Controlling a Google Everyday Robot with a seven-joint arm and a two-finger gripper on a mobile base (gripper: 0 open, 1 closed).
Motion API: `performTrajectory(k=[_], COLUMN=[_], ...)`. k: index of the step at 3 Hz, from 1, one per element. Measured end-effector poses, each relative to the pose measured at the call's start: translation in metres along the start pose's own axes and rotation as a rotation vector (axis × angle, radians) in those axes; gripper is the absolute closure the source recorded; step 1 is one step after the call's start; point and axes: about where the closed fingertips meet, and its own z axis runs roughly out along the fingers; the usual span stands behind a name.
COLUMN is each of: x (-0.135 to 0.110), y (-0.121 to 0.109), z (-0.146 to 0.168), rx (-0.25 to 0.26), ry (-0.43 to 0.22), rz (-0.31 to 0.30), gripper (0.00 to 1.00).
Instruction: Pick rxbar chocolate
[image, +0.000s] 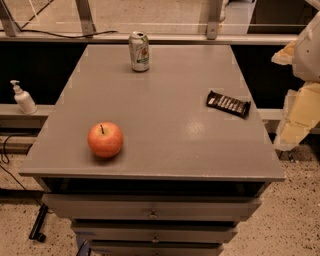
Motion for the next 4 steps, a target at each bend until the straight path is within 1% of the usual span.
performTrajectory(k=[1,2,3,4], x=[-0.002,-0.012,-0.024,-0.035], y=[-0.003,-0.030,-0.069,-0.105], z=[-0.001,0.013,0.040,0.073], rx=[0.010,0.029,0.012,-0.008], ry=[-0.015,-0.083,-0.171,-0.233], rz=[-0.005,-0.023,-0.020,-0.026], gripper=[0.00,0.00,0.00,0.00])
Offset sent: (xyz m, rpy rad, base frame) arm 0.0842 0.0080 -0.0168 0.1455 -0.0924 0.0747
